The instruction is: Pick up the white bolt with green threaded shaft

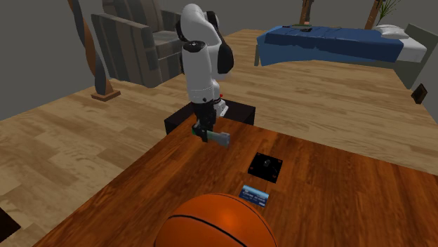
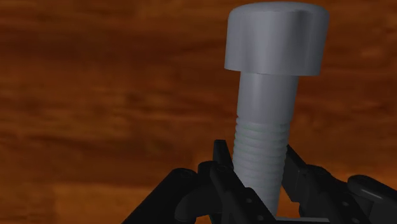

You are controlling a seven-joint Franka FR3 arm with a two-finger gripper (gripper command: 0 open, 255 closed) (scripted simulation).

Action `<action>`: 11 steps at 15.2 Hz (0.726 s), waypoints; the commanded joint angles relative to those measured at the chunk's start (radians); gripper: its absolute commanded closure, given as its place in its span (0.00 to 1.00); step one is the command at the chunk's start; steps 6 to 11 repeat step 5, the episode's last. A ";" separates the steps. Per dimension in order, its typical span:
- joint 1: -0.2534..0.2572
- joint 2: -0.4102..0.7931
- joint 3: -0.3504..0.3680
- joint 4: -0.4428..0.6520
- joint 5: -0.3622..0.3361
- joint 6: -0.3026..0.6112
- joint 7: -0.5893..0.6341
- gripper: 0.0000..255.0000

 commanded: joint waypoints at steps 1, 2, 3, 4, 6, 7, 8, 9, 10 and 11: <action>0.002 -0.003 0.002 0.025 0.003 -0.028 -0.001 1.00; 0.002 -0.006 0.004 0.035 0.006 -0.040 -0.002 1.00; 0.002 -0.009 0.005 0.046 0.008 -0.052 -0.002 1.00; 0.002 -0.009 0.005 0.047 0.008 -0.054 -0.003 1.00; 0.002 -0.009 0.005 0.047 0.008 -0.054 -0.003 1.00; 0.002 -0.009 0.005 0.047 0.008 -0.054 -0.003 1.00; 0.002 -0.009 0.005 0.047 0.008 -0.054 -0.003 1.00; 0.002 -0.009 0.005 0.047 0.008 -0.054 -0.003 1.00; 0.002 -0.009 0.005 0.047 0.008 -0.054 -0.003 1.00; 0.002 -0.009 0.005 0.047 0.008 -0.054 -0.003 1.00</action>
